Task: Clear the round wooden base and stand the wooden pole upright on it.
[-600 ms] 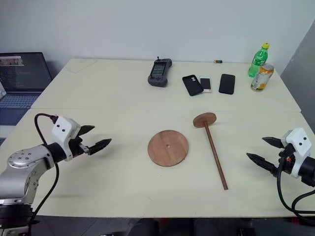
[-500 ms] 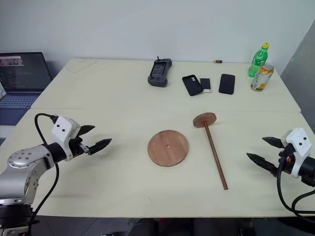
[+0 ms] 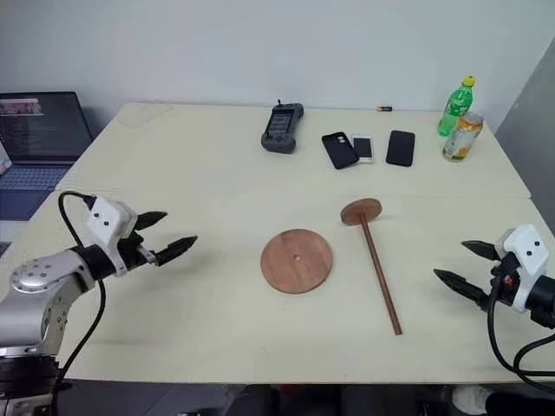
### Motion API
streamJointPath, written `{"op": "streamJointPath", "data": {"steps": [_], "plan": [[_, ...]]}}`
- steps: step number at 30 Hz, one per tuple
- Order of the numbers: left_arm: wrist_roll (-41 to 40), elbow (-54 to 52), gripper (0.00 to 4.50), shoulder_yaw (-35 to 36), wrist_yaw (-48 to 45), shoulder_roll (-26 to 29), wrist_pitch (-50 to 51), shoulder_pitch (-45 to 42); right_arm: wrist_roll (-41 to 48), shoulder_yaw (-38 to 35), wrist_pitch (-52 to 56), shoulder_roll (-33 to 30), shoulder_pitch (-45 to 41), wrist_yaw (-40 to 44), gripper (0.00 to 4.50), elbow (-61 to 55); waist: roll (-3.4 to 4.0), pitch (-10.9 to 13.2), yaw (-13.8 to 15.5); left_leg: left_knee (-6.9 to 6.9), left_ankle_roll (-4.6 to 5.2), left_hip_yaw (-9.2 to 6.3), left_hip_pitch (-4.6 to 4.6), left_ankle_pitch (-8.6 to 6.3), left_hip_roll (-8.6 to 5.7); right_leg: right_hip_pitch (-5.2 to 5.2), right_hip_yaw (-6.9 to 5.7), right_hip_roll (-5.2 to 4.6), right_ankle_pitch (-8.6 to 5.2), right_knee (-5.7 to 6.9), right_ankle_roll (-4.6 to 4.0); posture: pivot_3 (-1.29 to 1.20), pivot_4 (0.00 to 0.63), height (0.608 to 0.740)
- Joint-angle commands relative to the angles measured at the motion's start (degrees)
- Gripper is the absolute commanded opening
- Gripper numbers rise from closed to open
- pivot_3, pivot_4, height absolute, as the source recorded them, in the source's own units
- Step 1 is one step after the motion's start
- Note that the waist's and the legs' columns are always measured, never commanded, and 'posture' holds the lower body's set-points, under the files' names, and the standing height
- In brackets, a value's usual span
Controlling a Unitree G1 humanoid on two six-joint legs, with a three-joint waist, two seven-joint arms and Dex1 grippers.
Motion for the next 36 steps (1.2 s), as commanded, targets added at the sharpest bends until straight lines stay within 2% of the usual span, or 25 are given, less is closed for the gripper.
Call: {"op": "streamJointPath", "data": {"steps": [1,9,16,20,22,27,30,36], "plan": [[-1.76,-1.06,4.48,1.22,-3.71,1.99,-0.40,0.55,0.97,-1.63,0.41,-0.70,0.08,0.60,4.50,-1.87,0.00,0.00,-0.02,0.00,0.00,-0.01,0.00,0.00,0.00,0.00,-0.01,0.00,0.00,0.00,0.00,0.00,0.150,0.740],[-6.83,-8.32,4.48,-0.36,-10.46,4.11,4.09,1.12,3.00,-1.58,3.40,-1.46,-0.99,0.34,4.50,-5.62,0.00,0.00,-0.04,0.00,0.00,-0.02,0.00,0.00,0.01,0.00,-0.01,0.00,0.00,0.00,0.00,0.00,0.150,0.740],[-11.37,-16.27,4.48,-4.41,-18.02,8.21,9.55,0.74,6.74,-1.74,9.64,-1.90,-1.88,-1.82,4.50,-11.72,-0.01,0.00,-0.08,0.01,0.00,-0.03,-0.01,0.00,-0.01,0.02,-0.01,0.01,0.00,-0.01,0.00,0.00,0.150,0.740],[-11.88,-19.37,4.48,-8.19,-21.60,8.68,8.71,-1.62,13.07,-0.42,19.51,-2.28,-6.11,-7.72,4.50,-16.40,0.00,0.01,-0.11,0.01,0.00,-0.04,0.00,0.00,-0.01,0.02,-0.02,0.02,0.00,0.01,0.00,0.00,0.150,0.740],[-11.31,-19.97,4.48,-10.55,-21.79,7.46,8.00,-3.72,14.90,3.28,25.69,-2.04,-9.12,-12.57,4.50,-18.66,0.00,0.01,-0.13,0.01,0.00,-0.04,0.00,0.00,-0.02,0.03,-0.02,0.04,0.00,-0.01,0.00,0.00,0.150,0.740],[-10.72,-19.15,4.48,-13.20,-21.61,5.77,7.72,-6.84,19.15,9.89,39.53,4.98,-19.85,-27.20,4.50,-19.78,-0.06,0.01,-0.55,0.03,0.00,-0.08,-0.04,0.00,-0.01,0.02,-0.03,0.07,0.00,0.00,0.00,0.00,0.150,0.740],[-9.76,-18.97,4.48,-14.71,-22.61,5.62,6.57,-7.32,18.21,12.73,46.21,10.13,-27.84,-34.51,4.50,-16.07,-0.06,0.01,-1.10,0.01,-0.01,-0.08,-0.09,0.01,-0.02,-0.04,-0.02,0.07,0.00,-0.02,0.00,0.00,0.150,0.740],[-8.19,-18.97,4.48,-17.35,-23.31,4.78,4.46,-9.28,15.02,19.57,53.76,14.11,-36.63,-40.14,4.50,-11.22,-0.06,0.01,-1.19,-0.01,0.00,-0.12,-0.16,0.01,-0.02,-0.11,-0.07,0.05,0.00,-0.03,0.00,0.00,0.150,0.740]]}}
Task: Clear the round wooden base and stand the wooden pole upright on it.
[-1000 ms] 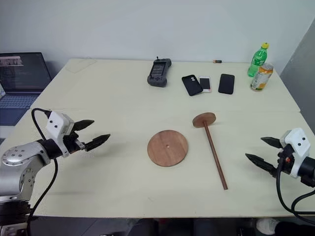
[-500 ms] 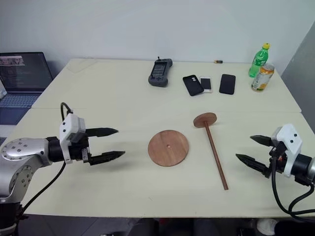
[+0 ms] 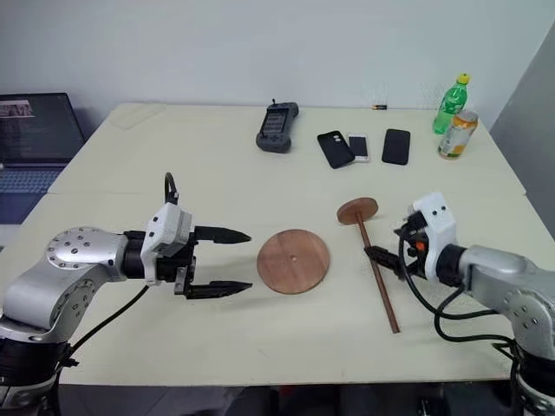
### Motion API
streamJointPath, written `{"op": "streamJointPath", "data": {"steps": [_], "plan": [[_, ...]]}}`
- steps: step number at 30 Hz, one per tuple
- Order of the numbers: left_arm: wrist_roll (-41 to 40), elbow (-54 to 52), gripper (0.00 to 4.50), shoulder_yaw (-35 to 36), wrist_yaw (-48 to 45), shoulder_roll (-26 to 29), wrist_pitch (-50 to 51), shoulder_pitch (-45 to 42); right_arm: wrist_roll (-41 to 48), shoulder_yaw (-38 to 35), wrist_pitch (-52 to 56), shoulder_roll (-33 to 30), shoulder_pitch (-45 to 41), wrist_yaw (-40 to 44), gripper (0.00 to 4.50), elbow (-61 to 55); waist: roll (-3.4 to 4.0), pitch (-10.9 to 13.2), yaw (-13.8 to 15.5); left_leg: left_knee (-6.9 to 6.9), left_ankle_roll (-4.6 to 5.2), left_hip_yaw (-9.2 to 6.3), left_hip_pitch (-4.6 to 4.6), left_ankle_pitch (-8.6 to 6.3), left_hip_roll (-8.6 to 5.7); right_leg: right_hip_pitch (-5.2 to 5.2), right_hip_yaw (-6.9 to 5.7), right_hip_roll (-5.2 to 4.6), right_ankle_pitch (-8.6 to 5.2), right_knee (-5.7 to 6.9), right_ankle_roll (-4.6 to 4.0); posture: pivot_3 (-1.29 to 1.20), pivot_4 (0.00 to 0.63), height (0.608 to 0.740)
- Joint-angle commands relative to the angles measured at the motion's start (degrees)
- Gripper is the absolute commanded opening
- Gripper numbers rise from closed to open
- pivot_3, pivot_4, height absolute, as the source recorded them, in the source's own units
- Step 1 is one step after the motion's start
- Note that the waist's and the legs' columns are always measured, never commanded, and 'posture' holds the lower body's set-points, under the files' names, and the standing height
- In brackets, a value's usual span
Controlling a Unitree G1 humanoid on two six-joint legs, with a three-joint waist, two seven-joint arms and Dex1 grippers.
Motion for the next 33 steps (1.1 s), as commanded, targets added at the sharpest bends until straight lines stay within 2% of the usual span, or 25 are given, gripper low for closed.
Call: {"op": "streamJointPath", "data": {"steps": [1,5,8,13,17,22,26,33], "plan": [[1.22,-1.19,4.48,-1.37,-0.32,-1.05,-2.38,-2.36,-4.01,6.88,6.03,1.03,-7.77,-3.90,4.50,3.94,0.00,0.00,-0.10,0.00,0.00,0.01,0.00,0.00,0.00,-0.01,0.01,0.00,0.00,0.00,0.00,0.00,0.150,0.740],[2.01,-2.09,4.48,-2.56,0.16,-2.05,-3.18,-3.20,-8.05,13.20,11.30,1.73,-16.50,-5.34,4.50,10.85,0.03,0.01,-0.26,0.03,0.01,0.03,0.02,0.00,-0.04,-0.03,0.05,-0.01,0.00,0.06,0.00,0.00,0.150,0.740],[2.05,-3.55,4.48,-2.92,1.05,-2.75,-2.90,-2.94,-10.15,14.80,14.15,2.90,-21.24,-5.10,4.50,16.44,0.03,0.01,-0.25,-0.01,0.01,0.01,-0.01,0.00,-0.01,-0.05,0.01,0.00,0.00,0.00,0.00,0.00,0.150,0.740],[2.07,-5.01,4.48,-2.95,2.72,-3.54,-2.64,-2.40,-10.58,16.56,14.86,3.90,-24.56,-4.77,4.50,22.72,0.02,0.01,-0.18,0.11,0.01,-0.10,-0.49,0.00,0.01,-0.41,-0.09,-0.09,0.00,0.04,0.00,0.00,0.150,0.740],[2.23,-6.07,4.48,-3.16,4.02,-4.28,-2.80,-1.68,-12.41,17.78,14.86,7.25,-28.39,-5.96,4.50,30.52,0.03,0.01,-0.29,0.43,0.00,-0.08,-0.96,0.01,-0.02,-0.93,-0.04,-0.25,0.00,0.36,0.00,0.00,0.150,0.740],[2.69,-6.13,4.48,-3.00,4.78,-4.51,-3.41,-1.15,-13.69,17.75,14.86,9.14,-30.98,-6.18,4.50,36.26,0.03,0.01,-0.33,0.64,0.01,-0.07,-0.98,0.00,-0.03,-0.98,-0.05,-0.24,0.00,0.63,0.00,0.00,0.150,0.740],[2.78,-6.40,4.50,-2.84,5.10,-4.60,-3.57,-0.56,-13.88,17.42,14.86,9.86,-31.95,-6.35,3.89,38.37,0.03,0.01,-0.29,0.69,0.02,-0.08,-0.98,0.00,-0.05,-0.99,-0.05,-0.23,0.00,0.70,0.00,0.00,0.150,0.740],[3.00,-6.19,4.50,-2.52,5.34,-4.66,-4.30,0.44,-13.64,15.49,14.86,11.76,-32.81,-6.82,2.39,40.45,0.03,0.01,-0.37,0.69,0.02,-0.07,-0.98,0.00,-0.03,-1.02,-0.05,-0.23,0.00,0.74,0.00,0.00,0.150,0.740]]}}
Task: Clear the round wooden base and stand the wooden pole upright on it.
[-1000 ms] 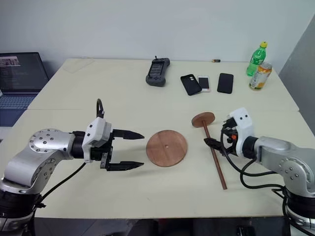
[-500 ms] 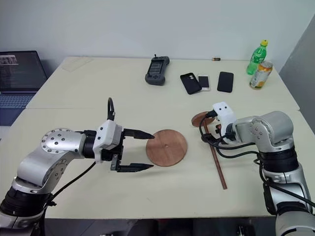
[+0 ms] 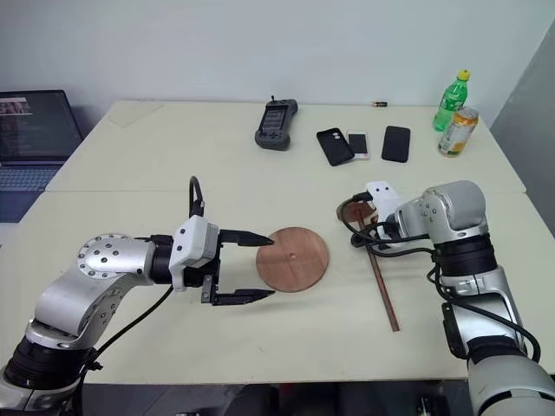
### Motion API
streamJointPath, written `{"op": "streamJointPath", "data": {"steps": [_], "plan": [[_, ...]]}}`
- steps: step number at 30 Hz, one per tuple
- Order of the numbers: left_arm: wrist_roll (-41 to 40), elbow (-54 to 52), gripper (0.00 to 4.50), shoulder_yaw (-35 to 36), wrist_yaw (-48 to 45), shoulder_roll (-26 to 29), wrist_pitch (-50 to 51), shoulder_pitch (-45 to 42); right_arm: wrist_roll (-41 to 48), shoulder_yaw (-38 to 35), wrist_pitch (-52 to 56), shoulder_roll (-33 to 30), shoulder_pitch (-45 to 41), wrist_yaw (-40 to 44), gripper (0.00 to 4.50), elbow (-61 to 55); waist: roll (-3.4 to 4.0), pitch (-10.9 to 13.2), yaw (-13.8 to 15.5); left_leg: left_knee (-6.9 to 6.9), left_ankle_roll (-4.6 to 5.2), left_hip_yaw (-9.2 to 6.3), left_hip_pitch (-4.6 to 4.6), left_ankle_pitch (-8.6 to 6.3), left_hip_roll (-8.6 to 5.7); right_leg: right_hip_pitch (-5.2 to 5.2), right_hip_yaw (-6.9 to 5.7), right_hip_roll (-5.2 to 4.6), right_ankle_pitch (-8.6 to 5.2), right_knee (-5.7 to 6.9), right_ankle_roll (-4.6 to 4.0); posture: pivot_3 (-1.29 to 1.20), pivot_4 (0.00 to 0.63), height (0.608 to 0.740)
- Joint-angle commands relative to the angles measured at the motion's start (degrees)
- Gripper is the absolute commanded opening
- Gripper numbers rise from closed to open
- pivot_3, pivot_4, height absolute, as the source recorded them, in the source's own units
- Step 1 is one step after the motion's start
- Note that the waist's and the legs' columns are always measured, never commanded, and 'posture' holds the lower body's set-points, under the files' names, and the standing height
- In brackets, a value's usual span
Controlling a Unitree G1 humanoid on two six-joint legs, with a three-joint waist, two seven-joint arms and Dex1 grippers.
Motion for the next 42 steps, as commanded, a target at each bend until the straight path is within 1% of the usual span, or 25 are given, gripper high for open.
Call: {"op": "streamJointPath", "data": {"steps": [1,2,3,8,9,10,17,19,22,24,26,28,30,32,34,36,38,42], "plan": [[-0.11,-1.43,4.50,1.29,0.19,0.09,-1.47,-0.02,0.15,-2.18,0.42,0.14,-1.71,-0.41,2.04,-0.23,0.00,0.00,0.01,0.00,0.00,0.00,0.00,0.00,0.00,0.00,0.00,0.00,0.00,0.02,0.00,0.00,0.150,0.740],[-0.11,-1.28,4.50,1.30,0.17,0.10,-1.58,-0.04,0.17,-2.45,0.42,0.29,-1.68,-0.57,1.89,-0.04,0.00,0.00,0.06,0.00,0.00,0.00,0.00,0.00,0.00,0.00,0.00,0.00,0.00,0.01,0.00,0.00,0.150,0.740],[-0.11,-1.19,4.50,1.31,0.16,0.12,-1.65,-0.06,0.19,-2.63,0.42,0.39,-1.66,-0.70,1.59,0.09,0.00,0.00,0.07,0.00,0.00,0.00,-0.01,0.00,-0.01,0.00,0.00,0.00,0.00,0.01,0.00,0.00,0.150,0.740],[0.22,-0.15,4.50,1.34,-0.23,0.26,-2.27,-0.17,0.68,-4.71,0.42,0.89,-1.11,-2.01,0.47,0.74,0.00,0.00,0.04,0.00,0.00,0.01,0.00,0.00,-0.01,0.00,0.00,0.00,0.00,0.02,0.00,0.00,0.150,0.740],[0.29,0.04,4.50,1.33,-0.31,0.32,-2.41,-0.19,0.91,-5.34,0.42,1.08,-0.96,-2.42,0.34,0.85,0.00,0.00,0.03,0.00,0.00,0.01,0.00,0.00,0.00,-0.01,0.00,0.00,0.00,0.02,0.00,0.00,0.150,0.740],[0.37,0.25,4.50,1.32,-0.40,0.39,-2.61,-0.21,1.18,-5.88,0.42,1.28,-0.81,-2.88,0.27,0.85,0.00,0.00,0.02,0.00,0.00,0.01,0.00,0.00,-0.01,-0.01,0.01,0.00,0.00,0.02,0.00,0.00,0.150,0.740],[-0.15,1.39,4.50,3.20,-0.61,1.58,-2.44,0.00,5.93,-11.95,0.42,2.73,-0.19,-7.94,0.27,-0.84,0.00,0.00,0.02,0.00,0.00,0.01,-0.01,0.00,-0.01,-0.01,0.01,0.00,0.00,0.02,0.00,0.00,0.150,0.740],[-0.35,3.07,4.50,6.25,0.88,2.03,-2.52,1.46,8.61,-17.36,0.42,5.14,-0.83,-8.54,0.27,-7.08,0.00,0.00,0.00,0.00,0.00,0.03,-0.01,0.00,-0.01,-0.01,0.02,0.00,0.00,0.02,0.00,0.00,0.150,0.740],[0.64,5.86,4.50,10.65,2.50,3.27,-2.83,4.64,10.87,-20.96,0.42,8.66,-0.21,-7.36,0.27,-21.17,0.08,0.05,-0.41,-0.04,0.01,-0.03,-0.02,0.00,0.07,-0.16,0.01,0.02,0.00,0.11,0.00,0.00,0.150,0.740],[1.86,7.30,4.50,12.20,1.65,4.98,-4.11,6.83,11.34,-21.72,-4.29,11.16,2.04,-6.77,0.27,-28.60,0.10,0.04,-0.77,-0.10,0.01,-0.18,-0.03,-0.01,0.12,-0.19,0.01,0.03,-0.01,0.10,0.01,0.00,0.150,0.740],[2.06,8.57,4.50,13.68,1.40,5.88,-5.00,8.23,10.27,-19.78,-9.40,11.51,4.46,-5.43,0.27,-33.39,0.09,0.04,-1.03,-0.14,0.01,-0.35,-0.05,-0.01,0.14,-0.18,-0.08,0.04,-0.01,0.07,0.01,0.00,0.150,0.740],[1.79,9.30,4.50,14.77,1.49,6.28,-5.10,8.96,8.59,-17.48,-17.40,11.77,7.35,-2.49,0.27,-36.47,0.09,0.04,-0.84,-0.12,0.01,-0.47,-0.08,0.00,0.11,-0.16,-0.13,0.00,-0.01,0.06,0.01,0.00,0.150,0.740],[1.03,9.45,4.50,15.90,1.28,6.65,-4.45,9.79,4.13,-11.63,-28.90,10.16,12.41,2.50,0.27,-40.13,0.11,0.05,-0.68,-0.06,0.00,-0.51,-0.10,0.00,0.08,-0.13,-0.17,-0.09,-0.01,0.07,0.01,0.00,0.150,0.740],[0.49,9.03,4.50,16.64,1.08,6.73,-4.15,10.62,-1.50,-5.77,-43.66,10.69,17.31,8.25,0.27,-41.67,0.10,0.05,-0.72,-0.03,0.00,-0.48,-0.10,0.00,0.01,-0.09,-0.17,-0.09,-0.01,0.05,0.02,0.00,0.150,0.740],[0.22,8.65,4.50,16.86,1.05,6.39,-4.42,11.25,-7.23,-0.77,-55.38,12.10,19.50,10.75,0.27,-39.78,0.13,0.07,-1.09,-0.02,0.00,-0.43,-0.08,0.00,-0.03,-0.08,-0.20,-0.09,-0.02,0.04,0.03,0.00,0.150,0.740],[-0.39,8.48,4.50,17.02,0.94,6.14,-4.11,11.70,-9.64,1.90,-62.90,14.71,19.94,12.63,0.27,-36.90,0.13,0.07,-1.30,-0.03,0.00,-0.42,-0.07,0.00,-0.01,-0.09,-0.22,-0.07,-0.02,0.06,0.03,0.00,0.150,0.740],[-1.16,8.75,4.50,17.35,0.09,6.21,-4.33,12.27,-10.30,3.06,-67.73,18.24,19.20,13.43,0.26,-33.71,0.13,0.07,-1.40,-0.03,-0.01,-0.46,-0.03,0.00,0.02,-0.09,-0.23,-0.04,-0.02,0.12,0.03,0.00,0.150,0.740],[-3.03,7.64,4.50,17.82,-0.88,6.44,-2.89,14.06,-12.14,6.09,-75.92,22.89,18.10,16.56,0.26,-28.45,0.14,0.08,-1.43,-0.04,-0.02,-0.51,0.01,0.01,0.08,-0.09,-0.22,0.01,-0.02,0.16,0.03,0.00,0.150,0.740]]}}
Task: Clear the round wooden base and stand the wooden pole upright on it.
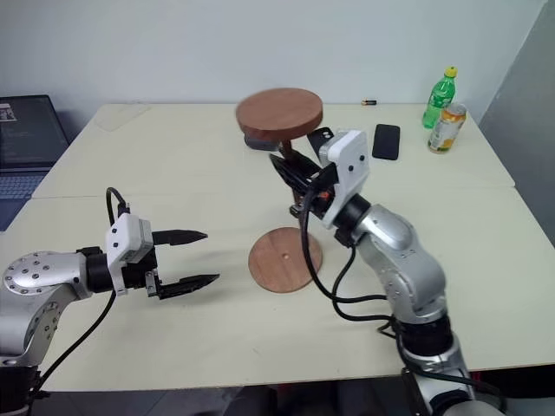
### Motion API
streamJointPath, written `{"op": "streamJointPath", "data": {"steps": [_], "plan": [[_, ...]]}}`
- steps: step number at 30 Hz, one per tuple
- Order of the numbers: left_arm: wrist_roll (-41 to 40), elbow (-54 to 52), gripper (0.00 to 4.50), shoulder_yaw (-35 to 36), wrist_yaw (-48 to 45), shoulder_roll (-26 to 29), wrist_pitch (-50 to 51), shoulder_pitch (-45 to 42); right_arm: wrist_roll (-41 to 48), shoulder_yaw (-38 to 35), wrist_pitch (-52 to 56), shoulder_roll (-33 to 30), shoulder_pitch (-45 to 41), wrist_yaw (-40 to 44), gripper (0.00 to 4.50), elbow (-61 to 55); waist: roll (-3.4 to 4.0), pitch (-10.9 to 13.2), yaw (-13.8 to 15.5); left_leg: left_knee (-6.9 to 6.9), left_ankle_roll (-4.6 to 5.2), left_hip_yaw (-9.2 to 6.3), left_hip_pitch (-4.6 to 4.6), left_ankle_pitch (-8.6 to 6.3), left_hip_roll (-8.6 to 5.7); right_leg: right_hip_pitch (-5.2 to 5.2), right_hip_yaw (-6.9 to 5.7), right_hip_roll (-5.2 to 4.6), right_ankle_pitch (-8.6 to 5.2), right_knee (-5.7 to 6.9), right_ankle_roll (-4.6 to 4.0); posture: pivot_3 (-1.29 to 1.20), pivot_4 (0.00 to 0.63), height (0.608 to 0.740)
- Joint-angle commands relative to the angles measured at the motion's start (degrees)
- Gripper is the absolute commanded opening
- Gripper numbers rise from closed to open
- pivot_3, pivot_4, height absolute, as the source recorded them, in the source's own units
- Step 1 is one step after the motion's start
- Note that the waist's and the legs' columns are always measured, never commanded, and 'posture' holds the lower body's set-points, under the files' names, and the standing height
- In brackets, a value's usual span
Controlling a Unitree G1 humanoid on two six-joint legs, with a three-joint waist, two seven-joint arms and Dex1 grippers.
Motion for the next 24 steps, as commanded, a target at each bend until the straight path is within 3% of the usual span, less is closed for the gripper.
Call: {"op": "streamJointPath", "data": {"steps": [1,24], "plan": [[-2.26,-2.24,4.50,1.61,-0.82,0.38,0.79,1.08,-1.60,2.31,-9.02,3.05,-1.46,3.47,0.26,3.08,0.00,0.00,0.03,0.00,0.00,-0.02,0.00,0.00,0.00,0.00,-0.01,0.00,0.00,-0.01,0.00,0.00,0.150,0.740],[-2.25,-3.61,4.50,-1.92,-2.39,-0.80,0.47,-0.88,-4.86,3.91,-16.28,2.83,4.61,8.74,0.26,9.26,0.00,0.00,0.24,0.03,-0.02,-0.12,0.00,0.01,-0.06,0.07,-0.06,-0.06,0.00,-0.01,0.00,0.00,0.150,0.740]]}}
